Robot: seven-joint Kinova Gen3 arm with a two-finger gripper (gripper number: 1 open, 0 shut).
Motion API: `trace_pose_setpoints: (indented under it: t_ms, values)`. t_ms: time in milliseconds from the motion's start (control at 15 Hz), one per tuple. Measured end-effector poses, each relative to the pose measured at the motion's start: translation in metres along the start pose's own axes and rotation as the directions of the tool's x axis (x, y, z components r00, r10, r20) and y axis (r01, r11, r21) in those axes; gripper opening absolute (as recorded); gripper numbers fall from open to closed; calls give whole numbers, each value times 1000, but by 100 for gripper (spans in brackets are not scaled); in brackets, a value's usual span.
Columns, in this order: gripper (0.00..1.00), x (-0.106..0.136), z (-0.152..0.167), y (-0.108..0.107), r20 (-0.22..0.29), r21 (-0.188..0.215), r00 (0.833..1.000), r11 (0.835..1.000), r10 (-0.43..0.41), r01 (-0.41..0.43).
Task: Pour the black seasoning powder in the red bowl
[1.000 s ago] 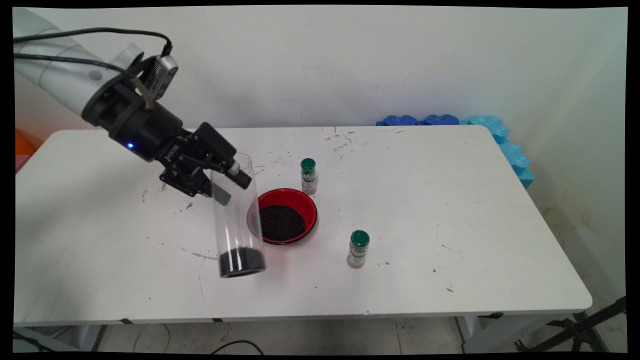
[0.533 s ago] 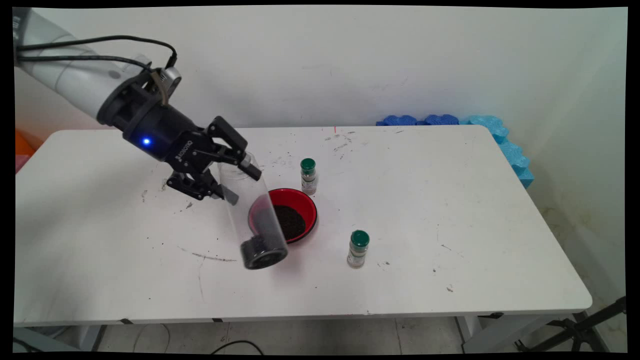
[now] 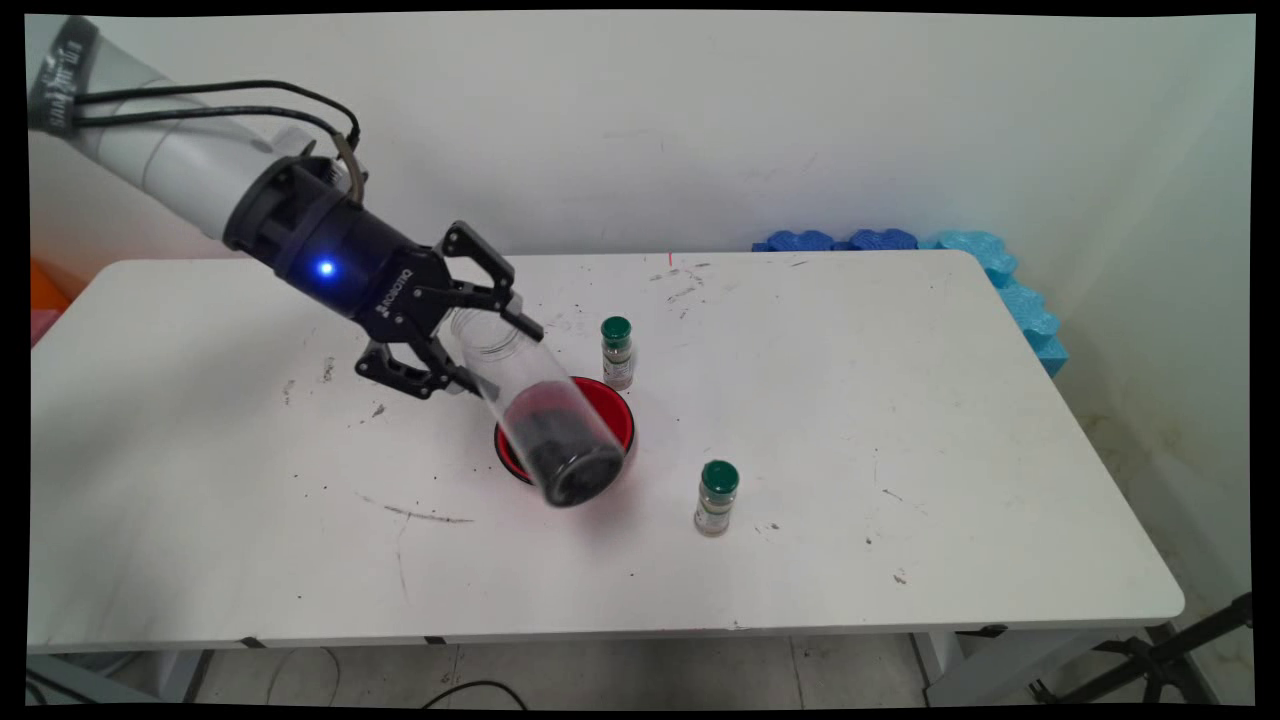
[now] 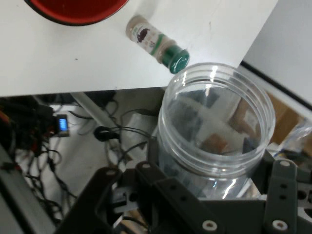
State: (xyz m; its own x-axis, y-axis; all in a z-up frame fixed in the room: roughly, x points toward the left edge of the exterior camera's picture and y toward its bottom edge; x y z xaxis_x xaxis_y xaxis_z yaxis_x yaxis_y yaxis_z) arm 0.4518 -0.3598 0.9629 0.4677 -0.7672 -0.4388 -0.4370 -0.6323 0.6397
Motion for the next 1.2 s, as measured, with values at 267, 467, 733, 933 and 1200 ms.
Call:
trace_pose_setpoints:
  t_ms: [267,467,733,933,1200]
  values:
    - [0,6,5,3,10,-36,987,987,-159,160]
    - [0,7,9,4,26,-45,968,967,-249,250]
    - [0,12,13,5,50,-68,923,921,-381,384]
    - [0,16,16,6,73,-85,881,877,-468,473]
    - [0,18,18,7,102,-101,822,816,-560,569]
